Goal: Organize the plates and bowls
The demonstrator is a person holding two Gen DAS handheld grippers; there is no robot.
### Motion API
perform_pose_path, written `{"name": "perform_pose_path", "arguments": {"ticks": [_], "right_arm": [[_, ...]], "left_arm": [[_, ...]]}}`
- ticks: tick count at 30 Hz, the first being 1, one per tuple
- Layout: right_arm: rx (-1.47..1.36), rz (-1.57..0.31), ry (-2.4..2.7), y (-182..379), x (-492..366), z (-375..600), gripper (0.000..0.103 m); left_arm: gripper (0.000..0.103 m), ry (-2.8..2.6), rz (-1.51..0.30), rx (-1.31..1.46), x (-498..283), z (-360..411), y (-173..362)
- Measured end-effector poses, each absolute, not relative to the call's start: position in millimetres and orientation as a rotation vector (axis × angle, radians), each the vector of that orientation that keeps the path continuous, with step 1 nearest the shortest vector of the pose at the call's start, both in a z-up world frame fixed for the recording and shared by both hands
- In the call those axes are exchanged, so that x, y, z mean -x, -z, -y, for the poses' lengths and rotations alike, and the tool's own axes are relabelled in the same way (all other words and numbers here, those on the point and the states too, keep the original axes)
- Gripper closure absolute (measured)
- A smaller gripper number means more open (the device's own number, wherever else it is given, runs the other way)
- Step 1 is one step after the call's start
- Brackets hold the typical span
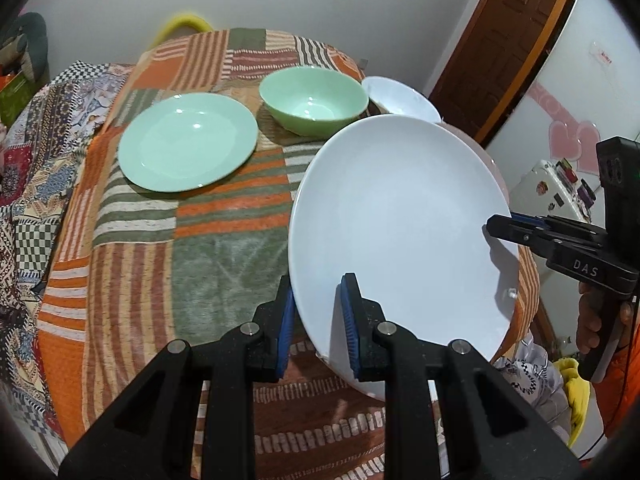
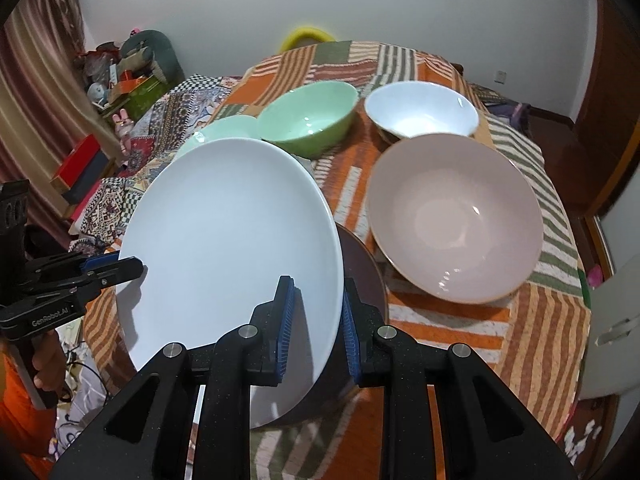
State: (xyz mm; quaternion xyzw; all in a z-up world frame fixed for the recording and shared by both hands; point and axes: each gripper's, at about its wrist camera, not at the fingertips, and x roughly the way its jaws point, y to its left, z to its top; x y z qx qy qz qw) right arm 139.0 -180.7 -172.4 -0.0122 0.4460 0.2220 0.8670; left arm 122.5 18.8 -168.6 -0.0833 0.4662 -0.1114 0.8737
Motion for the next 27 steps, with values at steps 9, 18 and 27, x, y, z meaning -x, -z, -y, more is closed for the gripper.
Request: {"name": "perform_pose_path", "arguments": {"ticks": [9,18,27], "right_arm": [[-0.003,-0.974,-0.459,191,-140,190,0.082],[-0.013,-1.010,-0.466,204,-147,190,0.082],[-0.022,-1.045,-0.460,213,-151,192,0.082]], "left_arm": [[0.081,0.225,-1.030,0.150,-132,-10,186],[0.081,0.207,-1.065,0.142,-141,-10,199],[0.081,0.196,-1.078,0.141,-152,-8,206]]}}
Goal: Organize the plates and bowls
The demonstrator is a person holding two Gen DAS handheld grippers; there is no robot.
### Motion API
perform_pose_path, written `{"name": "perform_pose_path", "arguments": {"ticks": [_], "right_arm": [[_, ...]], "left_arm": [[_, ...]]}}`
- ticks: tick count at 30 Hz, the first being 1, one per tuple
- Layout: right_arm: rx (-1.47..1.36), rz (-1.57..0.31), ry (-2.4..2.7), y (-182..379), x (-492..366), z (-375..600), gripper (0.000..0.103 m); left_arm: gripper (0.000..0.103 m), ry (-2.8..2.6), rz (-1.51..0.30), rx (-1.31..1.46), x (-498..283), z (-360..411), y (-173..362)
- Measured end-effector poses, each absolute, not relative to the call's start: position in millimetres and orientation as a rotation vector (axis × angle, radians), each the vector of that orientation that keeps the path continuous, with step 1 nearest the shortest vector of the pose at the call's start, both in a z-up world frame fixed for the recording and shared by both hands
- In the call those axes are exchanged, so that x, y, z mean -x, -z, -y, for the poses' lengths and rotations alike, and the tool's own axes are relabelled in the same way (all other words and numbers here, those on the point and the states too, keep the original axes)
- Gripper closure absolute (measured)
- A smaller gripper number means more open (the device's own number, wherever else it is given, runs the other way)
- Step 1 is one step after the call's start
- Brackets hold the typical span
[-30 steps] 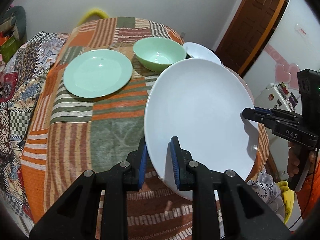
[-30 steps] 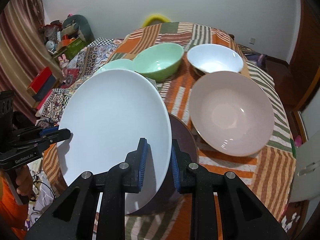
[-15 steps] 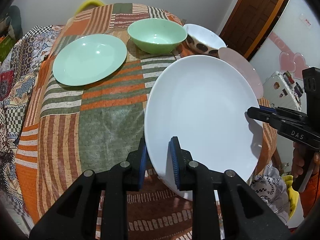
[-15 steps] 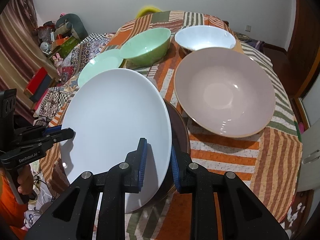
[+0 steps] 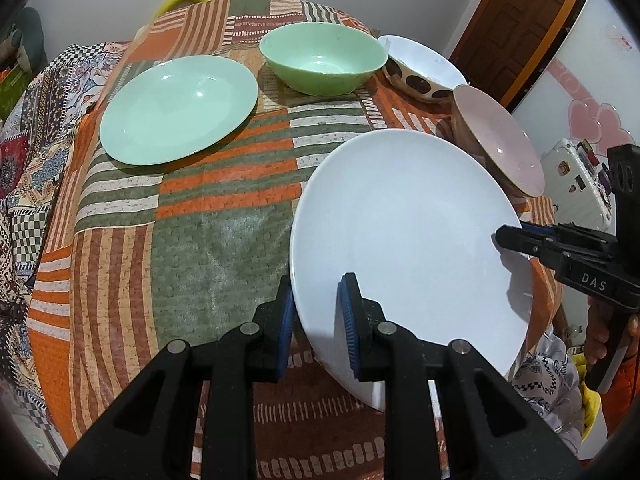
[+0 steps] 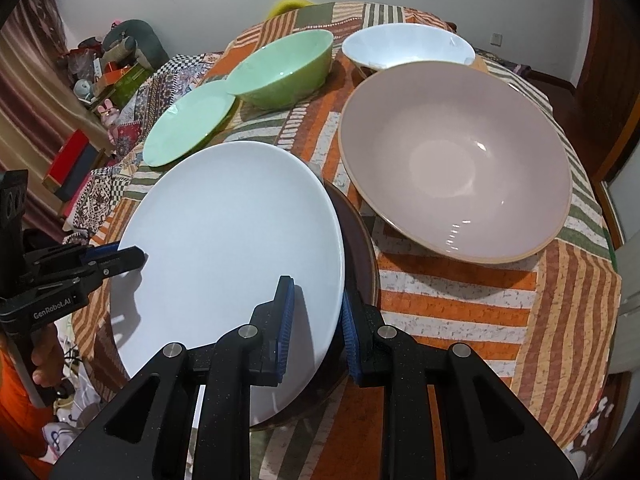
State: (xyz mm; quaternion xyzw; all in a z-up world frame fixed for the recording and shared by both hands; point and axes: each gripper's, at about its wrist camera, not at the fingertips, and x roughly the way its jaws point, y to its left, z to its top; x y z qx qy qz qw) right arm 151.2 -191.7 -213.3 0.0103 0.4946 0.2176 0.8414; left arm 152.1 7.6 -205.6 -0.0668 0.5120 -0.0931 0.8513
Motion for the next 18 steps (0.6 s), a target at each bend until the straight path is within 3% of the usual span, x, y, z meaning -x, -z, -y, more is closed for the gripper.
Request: {"name": "perform_pose_path", "arguments": {"ticks": [18], "right_arm": [[-0.007,-1.051,-0.439,213,-149,198,0.079]], "left_arm": [[0.077,0.202,-1.090,0.143,-167,-2,216]]}}
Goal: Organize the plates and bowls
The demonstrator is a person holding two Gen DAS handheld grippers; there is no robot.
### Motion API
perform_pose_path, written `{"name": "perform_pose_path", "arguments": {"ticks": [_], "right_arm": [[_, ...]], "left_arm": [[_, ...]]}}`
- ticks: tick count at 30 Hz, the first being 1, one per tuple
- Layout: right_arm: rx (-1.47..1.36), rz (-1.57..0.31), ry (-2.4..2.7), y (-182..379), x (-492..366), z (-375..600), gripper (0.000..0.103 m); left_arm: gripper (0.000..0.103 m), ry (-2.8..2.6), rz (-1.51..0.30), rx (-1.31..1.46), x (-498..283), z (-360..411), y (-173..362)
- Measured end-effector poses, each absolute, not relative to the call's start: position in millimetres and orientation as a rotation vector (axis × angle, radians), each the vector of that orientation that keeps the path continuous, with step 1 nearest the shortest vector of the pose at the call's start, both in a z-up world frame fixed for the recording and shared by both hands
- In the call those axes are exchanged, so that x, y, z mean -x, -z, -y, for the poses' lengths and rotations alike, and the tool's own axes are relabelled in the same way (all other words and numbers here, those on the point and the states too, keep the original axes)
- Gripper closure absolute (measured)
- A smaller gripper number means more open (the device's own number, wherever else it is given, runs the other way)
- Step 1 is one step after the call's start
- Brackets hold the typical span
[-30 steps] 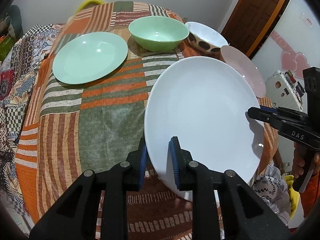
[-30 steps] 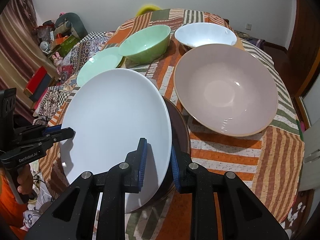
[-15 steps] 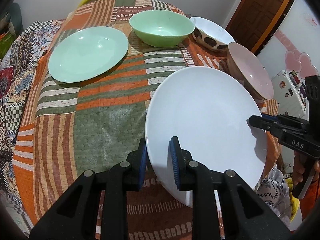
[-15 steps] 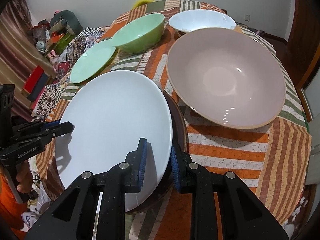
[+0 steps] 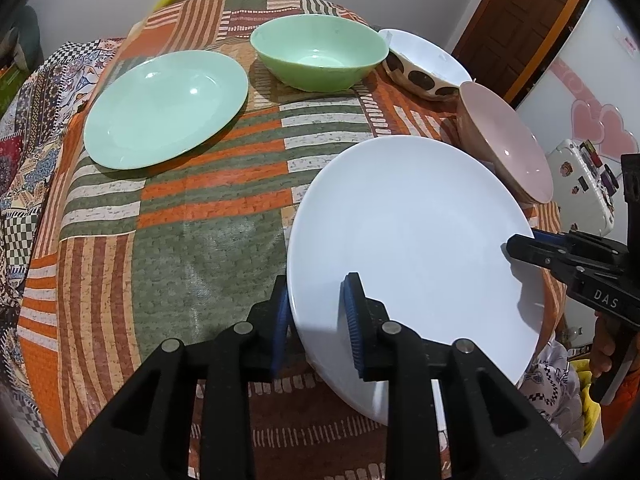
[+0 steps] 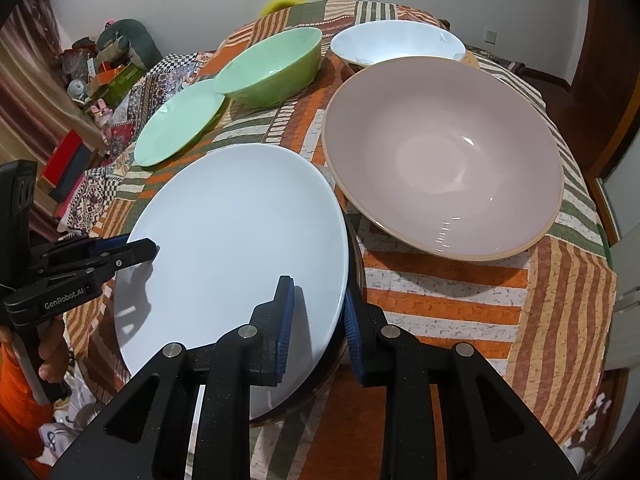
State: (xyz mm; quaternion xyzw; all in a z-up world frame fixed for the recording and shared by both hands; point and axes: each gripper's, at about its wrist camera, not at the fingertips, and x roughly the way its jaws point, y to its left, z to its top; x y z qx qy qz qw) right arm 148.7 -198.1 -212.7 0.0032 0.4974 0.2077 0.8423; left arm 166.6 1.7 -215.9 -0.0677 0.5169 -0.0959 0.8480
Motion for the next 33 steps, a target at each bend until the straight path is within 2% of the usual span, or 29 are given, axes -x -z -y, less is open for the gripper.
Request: {"name": "perform_pose_path", "arguments": {"ticks": [12,18,21,23,25,27,29,33], "right_arm": [[0.038,-0.992,-0.426,191,-140,201,0.077],[0.025,-0.929,-0.457,171,-136,193,0.070],[0.025,-0.885,-0.476,157,-136,185,0.067],[0.029,-0.859,-0.489,149,-136,179,0.064],[0.033,-0.832,-0.506,143,-137,171,0.061],[0.039,-0.811,-0.522,138,-140,161,0.060],[0.045,-0.796,-0.539,135,-144,152,0.059],[0.070,-0.786,-0.570,135,-157,126,0.058]], "left_arm": [[0.076,0.181,-1.014,0.098,-149,-4,191],[0.074,0.115,-0.923,0.097,-137,-21,156],[0.068,0.080,-0.882,0.118,-134,-35,142],[0.059,0.062,-0.853,0.128,-134,-44,135],[0.054,0.047,-0.832,0.125,-136,-53,129],[0.052,0.028,-0.818,0.123,-138,-63,124],[0.044,0.025,-0.817,0.139,-143,-75,121],[0.037,-0.024,-0.790,0.122,-155,-99,118]]}}
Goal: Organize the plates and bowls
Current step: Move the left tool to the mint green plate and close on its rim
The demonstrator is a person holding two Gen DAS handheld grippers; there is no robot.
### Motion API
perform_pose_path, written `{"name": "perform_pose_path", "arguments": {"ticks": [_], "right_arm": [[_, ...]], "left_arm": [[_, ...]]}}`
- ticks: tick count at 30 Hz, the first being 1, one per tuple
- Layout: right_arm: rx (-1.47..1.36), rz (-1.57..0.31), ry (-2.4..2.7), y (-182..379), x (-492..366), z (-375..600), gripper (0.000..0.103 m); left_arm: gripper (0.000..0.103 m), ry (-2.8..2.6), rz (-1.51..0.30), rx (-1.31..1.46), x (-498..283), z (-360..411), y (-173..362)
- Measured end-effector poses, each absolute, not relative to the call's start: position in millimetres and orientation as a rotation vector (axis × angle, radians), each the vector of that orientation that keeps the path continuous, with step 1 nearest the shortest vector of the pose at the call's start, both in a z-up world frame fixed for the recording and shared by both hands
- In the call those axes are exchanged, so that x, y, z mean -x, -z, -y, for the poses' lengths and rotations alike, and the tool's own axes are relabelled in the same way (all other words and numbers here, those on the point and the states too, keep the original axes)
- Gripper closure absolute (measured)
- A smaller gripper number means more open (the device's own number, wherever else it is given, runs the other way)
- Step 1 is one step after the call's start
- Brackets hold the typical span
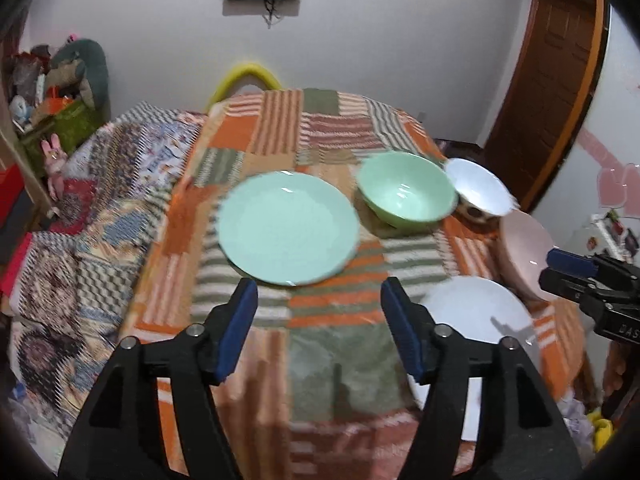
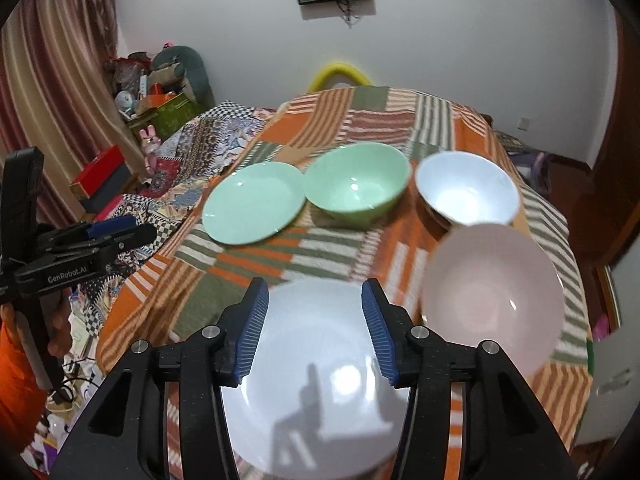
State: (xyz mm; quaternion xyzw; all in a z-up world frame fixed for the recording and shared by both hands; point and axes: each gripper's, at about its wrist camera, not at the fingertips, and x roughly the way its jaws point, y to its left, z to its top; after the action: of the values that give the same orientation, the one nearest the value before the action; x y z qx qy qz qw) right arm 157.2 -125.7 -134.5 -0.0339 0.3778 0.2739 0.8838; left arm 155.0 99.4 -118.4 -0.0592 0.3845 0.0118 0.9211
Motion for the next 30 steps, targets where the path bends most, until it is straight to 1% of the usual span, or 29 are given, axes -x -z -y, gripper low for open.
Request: {"name": "perform_pose_path", "arguments": {"ticks": [3,5,7,21,24,30], "right_arm": [[0.086,-0.792,-0.580,138,-169,108,0.056],[0.075,-0.821,-0.579,143,-181,98,0.056],[0.059,-0.845,-0.594,149,-193,88,0.056],[0.161,-0.971,-0.590,200,-257,18,0.056],[0.169,-0.991,-0.591,206,-267,11,0.056],[0.166,-1.016,-0.580,220,-285,-2,0.056]], "left_arm": [[0.032,-0.080,-0.774,0.093,-164,-117,121],[0.025,-0.080,-0.772,0.117,-171,-131,125],[0.022,-0.072,-0.785,0.149,-181,-147,133],[0.021,-0.081,-0.914,0.185,-258,-215,205],[0.022,-0.072,-0.938,0.194,-274,-226,219],[0.043,0.001,-0.967,0.238,-294,-236,238]]}}
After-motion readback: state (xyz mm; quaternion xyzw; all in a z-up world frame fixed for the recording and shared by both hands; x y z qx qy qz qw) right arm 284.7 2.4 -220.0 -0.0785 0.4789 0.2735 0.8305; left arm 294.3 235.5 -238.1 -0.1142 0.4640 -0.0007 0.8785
